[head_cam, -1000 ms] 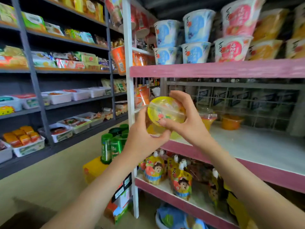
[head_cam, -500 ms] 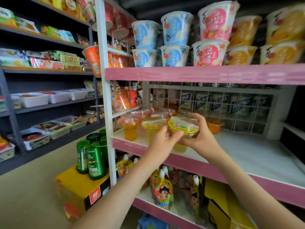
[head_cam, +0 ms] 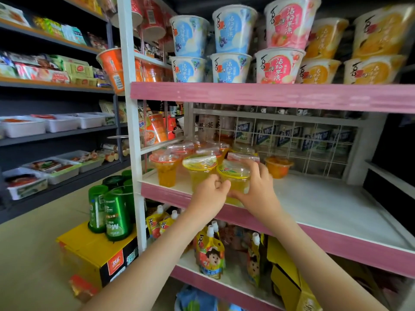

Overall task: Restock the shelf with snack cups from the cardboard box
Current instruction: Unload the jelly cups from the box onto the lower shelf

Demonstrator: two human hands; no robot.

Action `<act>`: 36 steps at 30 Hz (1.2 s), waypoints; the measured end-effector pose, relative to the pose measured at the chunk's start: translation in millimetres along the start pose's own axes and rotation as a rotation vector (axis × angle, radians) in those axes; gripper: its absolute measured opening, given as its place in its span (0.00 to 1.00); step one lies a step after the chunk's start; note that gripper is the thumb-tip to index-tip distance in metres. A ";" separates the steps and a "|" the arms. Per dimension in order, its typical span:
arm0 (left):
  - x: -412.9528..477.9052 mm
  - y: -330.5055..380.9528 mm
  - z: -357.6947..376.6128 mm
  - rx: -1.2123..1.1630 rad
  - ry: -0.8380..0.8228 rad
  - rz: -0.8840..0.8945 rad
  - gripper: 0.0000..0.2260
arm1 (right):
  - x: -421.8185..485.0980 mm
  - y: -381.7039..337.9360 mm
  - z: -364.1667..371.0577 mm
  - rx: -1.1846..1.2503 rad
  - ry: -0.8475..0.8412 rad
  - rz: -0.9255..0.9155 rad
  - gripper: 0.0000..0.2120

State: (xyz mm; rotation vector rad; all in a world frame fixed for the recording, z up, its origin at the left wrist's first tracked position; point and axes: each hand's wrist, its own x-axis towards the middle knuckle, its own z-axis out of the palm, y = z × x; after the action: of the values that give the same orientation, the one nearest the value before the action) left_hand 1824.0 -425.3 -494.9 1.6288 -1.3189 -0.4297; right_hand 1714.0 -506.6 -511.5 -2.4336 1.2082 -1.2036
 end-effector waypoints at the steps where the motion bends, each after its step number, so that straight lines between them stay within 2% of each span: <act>1: -7.0 -0.6 -3.9 0.047 0.030 0.022 0.14 | -3.1 -2.6 -2.7 -0.145 0.064 -0.018 0.41; 3: -29.6 -7.0 -16.5 0.098 0.126 0.127 0.12 | -15.0 -17.1 -4.7 -0.241 0.206 -0.142 0.39; 5: -57.1 -23.0 -33.7 0.096 0.247 0.233 0.07 | -34.4 -47.4 4.9 -0.108 0.250 -0.305 0.33; 7: -82.4 -48.5 -54.0 0.106 0.392 0.259 0.05 | -54.5 -87.7 30.5 0.059 0.198 -0.432 0.27; 9: -103.1 -80.5 -79.9 0.177 0.554 0.234 0.07 | -71.6 -131.5 68.5 0.163 0.137 -0.540 0.23; 11: -121.1 -112.7 -113.3 0.254 0.691 0.153 0.08 | -86.2 -175.5 111.5 0.221 0.036 -0.565 0.24; 13: -139.5 -149.2 -148.4 0.356 0.721 0.006 0.07 | -101.1 -216.0 153.4 0.260 -0.078 -0.561 0.25; 16: -176.9 -211.2 -189.0 0.492 0.617 -0.299 0.06 | -133.8 -270.2 208.1 0.222 -0.265 -0.572 0.25; 19: -226.6 -270.5 -206.8 0.600 0.515 -0.416 0.07 | -182.4 -307.4 253.8 0.215 -0.466 -0.598 0.25; 22: -264.7 -316.5 -210.6 0.607 0.438 -0.605 0.10 | -233.5 -312.0 302.1 0.098 -0.558 -0.704 0.25; 24: -284.4 -332.8 -209.6 0.533 0.407 -0.709 0.13 | -262.5 -289.5 324.3 0.105 -0.658 -0.694 0.27; 27: -325.6 -350.6 -201.6 0.589 0.264 -0.679 0.16 | -305.0 -233.0 328.1 0.060 -0.814 -0.653 0.34; 29: -353.9 -360.5 -194.9 0.656 0.102 -0.688 0.21 | -334.3 -198.3 325.5 -0.092 -1.034 -0.684 0.39; 30: -361.7 -366.3 -192.6 0.690 0.030 -0.694 0.25 | -343.0 -189.8 328.6 -0.152 -1.136 -0.728 0.39; 33: -362.0 -378.2 -189.6 0.809 -0.118 -0.690 0.32 | -354.6 -207.1 352.6 -0.135 -1.237 -0.890 0.35; 36: -361.9 -384.0 -186.4 0.957 -0.278 -0.909 0.34 | -369.7 -244.5 375.5 -0.207 -1.300 -1.090 0.33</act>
State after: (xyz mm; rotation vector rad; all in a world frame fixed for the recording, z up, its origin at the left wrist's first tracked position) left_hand 2049.2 -36.4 -828.4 3.0774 -0.9222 -0.6101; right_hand 2004.1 -147.0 -863.5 -3.0098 -0.4293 0.6191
